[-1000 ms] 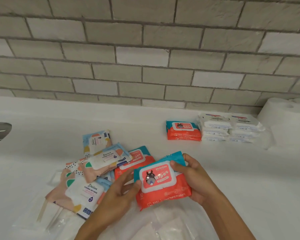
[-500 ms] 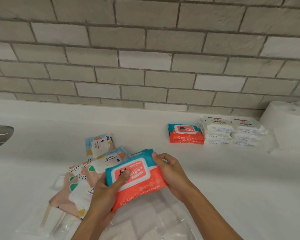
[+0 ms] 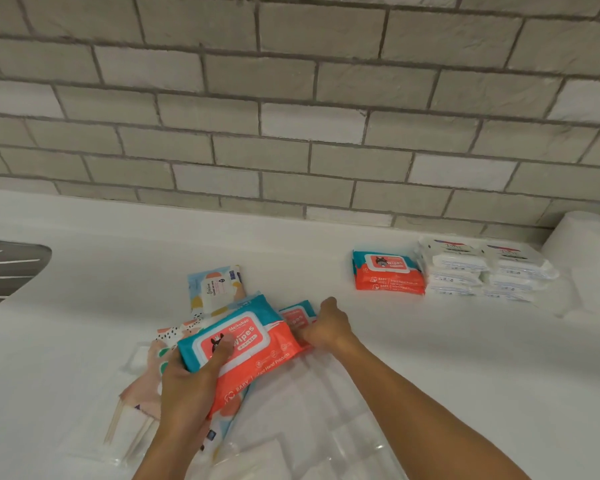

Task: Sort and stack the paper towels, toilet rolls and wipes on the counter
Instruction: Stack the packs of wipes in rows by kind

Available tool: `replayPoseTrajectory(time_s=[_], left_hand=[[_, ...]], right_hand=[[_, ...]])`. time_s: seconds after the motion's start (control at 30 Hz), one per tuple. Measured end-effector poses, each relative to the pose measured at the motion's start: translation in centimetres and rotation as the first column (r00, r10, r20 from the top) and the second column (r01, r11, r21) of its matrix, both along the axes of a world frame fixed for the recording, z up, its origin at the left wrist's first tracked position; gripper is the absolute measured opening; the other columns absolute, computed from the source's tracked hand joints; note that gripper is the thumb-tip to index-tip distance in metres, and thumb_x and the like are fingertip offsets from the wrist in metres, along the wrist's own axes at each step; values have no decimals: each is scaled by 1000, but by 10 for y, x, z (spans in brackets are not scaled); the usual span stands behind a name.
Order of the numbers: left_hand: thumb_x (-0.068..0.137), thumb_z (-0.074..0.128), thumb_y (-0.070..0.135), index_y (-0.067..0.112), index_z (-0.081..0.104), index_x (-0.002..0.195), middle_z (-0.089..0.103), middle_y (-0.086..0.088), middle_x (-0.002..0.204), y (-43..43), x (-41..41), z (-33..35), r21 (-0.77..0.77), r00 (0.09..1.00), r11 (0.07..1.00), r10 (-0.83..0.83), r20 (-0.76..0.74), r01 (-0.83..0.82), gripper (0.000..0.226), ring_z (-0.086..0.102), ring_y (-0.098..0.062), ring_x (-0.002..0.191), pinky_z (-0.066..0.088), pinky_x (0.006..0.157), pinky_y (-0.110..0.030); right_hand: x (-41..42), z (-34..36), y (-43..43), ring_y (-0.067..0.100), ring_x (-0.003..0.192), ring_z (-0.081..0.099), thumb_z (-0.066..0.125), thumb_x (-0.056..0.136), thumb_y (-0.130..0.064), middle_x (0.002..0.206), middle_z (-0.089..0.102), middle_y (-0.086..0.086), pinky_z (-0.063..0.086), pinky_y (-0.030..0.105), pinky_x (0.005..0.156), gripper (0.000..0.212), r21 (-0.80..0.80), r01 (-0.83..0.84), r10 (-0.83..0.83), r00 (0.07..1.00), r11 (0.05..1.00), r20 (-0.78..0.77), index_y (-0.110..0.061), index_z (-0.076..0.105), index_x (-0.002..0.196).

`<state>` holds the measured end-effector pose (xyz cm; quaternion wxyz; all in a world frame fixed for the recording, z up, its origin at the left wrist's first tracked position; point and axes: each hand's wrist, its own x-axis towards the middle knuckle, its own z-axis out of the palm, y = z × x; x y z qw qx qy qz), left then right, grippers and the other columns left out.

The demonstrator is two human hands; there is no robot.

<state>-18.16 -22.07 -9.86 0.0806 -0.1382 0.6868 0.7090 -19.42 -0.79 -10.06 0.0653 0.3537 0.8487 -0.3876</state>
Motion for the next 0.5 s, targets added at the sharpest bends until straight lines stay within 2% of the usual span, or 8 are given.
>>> replayPoseTrajectory(time_s=[0.1,0.2,0.27,0.4,0.5], left_hand=[[76,74,46,23,53,122,70,-4,95,-3,-2,-2,-21,1000,1000,9,7,-8,56,72,-22,73,55,51,-29],[78,73,45,25,52,120,66,0,87,-4,-2,-2,-40,1000,999,21,4,-21,51,70,-19,69,51,46,-26],[78,73,45,25,52,124,68,-2,92,-4,-3,-2,-59,1000,998,15,5,-14,54,70,-19,69,51,47,-26],[78,72,50,23,53,130,70,-8,106,-5,-6,0,-80,1000,997,-5,1,5,61,70,-21,73,53,49,-27],[77,72,48,25,53,123,70,-7,98,-6,-8,1,-61,1000,998,-28,1,28,55,70,-21,71,53,49,-27]], right_hand=[[1,6,0,22,118,59,86,65,-48,131,56,6,50,29,84,85,-65,41,-41,999,997,6,-12,42,129],[1,6,2,17,93,65,93,57,-38,112,67,6,45,25,58,70,-239,96,-99,995,966,1,-11,56,110],[3,4,3,15,79,66,95,56,-30,103,71,6,42,24,49,65,-341,126,-134,991,932,1,-11,61,108],[19,3,8,12,73,68,93,61,-24,94,73,5,43,20,45,54,-456,191,-233,972,869,-37,-14,62,104],[35,4,15,21,81,73,90,66,-14,95,74,11,55,28,57,51,-592,248,-365,927,767,-85,-9,60,107]])
